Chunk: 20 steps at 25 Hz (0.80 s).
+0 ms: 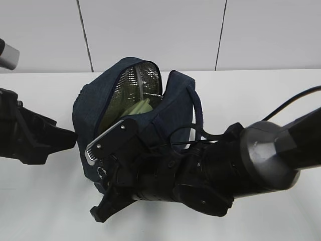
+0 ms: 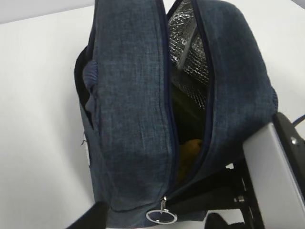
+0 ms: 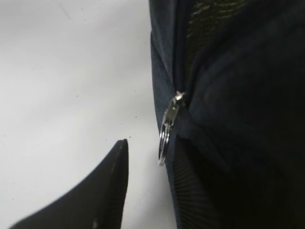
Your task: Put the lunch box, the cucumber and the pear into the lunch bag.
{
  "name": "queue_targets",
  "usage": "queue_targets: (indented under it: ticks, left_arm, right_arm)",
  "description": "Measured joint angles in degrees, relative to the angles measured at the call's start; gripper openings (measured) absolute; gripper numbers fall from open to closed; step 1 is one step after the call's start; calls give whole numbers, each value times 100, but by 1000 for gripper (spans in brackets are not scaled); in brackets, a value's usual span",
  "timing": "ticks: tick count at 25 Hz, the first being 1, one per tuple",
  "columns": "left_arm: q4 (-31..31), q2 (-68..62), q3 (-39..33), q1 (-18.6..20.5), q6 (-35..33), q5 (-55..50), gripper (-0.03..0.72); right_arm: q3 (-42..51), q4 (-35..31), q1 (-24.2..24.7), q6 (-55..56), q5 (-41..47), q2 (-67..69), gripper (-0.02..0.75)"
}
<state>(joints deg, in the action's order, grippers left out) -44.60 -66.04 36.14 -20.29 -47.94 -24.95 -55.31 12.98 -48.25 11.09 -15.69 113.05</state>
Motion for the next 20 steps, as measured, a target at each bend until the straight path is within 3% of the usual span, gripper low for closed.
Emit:
queue_targets:
  ticks: [20]
  left_arm:
    - [0,0,0,0,0,0,368]
  right_arm:
    - [0,-289,0,-181,-87,0,222]
